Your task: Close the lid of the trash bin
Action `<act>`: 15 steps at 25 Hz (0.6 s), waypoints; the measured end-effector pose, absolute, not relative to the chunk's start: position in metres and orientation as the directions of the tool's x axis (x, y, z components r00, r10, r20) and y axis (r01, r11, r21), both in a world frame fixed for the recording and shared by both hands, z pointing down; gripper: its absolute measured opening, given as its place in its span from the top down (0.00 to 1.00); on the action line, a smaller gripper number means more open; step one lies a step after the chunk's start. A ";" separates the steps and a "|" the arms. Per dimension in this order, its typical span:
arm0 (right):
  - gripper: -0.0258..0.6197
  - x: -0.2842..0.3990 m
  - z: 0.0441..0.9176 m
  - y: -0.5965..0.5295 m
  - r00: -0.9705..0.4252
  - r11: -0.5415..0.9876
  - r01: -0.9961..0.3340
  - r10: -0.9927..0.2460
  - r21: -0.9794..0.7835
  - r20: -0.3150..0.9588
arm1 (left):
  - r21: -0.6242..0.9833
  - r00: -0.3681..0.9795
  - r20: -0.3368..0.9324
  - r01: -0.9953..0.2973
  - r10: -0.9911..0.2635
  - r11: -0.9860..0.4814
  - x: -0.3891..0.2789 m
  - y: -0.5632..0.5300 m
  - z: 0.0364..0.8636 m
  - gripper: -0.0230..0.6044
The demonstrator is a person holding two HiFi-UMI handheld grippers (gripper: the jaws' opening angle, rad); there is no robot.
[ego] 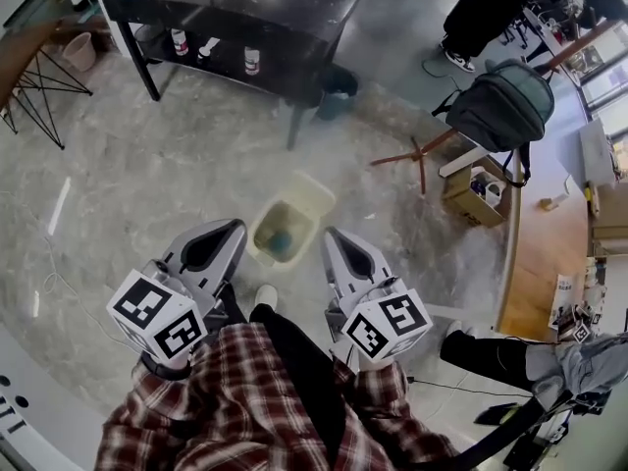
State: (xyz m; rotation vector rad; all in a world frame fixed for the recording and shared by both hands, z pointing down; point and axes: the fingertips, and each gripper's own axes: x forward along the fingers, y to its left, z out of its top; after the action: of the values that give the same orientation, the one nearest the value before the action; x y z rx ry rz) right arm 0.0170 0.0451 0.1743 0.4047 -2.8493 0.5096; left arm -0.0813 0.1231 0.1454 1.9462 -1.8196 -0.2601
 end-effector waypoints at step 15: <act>0.94 -0.025 0.198 -0.025 -0.797 0.727 -0.599 -0.503 -0.335 0.333 | 0.490 0.461 0.242 -0.818 -0.854 -0.303 -0.137 0.010 0.179 0.94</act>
State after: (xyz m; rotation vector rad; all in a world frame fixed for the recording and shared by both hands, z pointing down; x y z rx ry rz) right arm -0.0247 -0.0245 0.1976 0.8775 -2.7116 0.6386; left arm -0.1367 0.0102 0.1789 2.1592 -1.3867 -0.0852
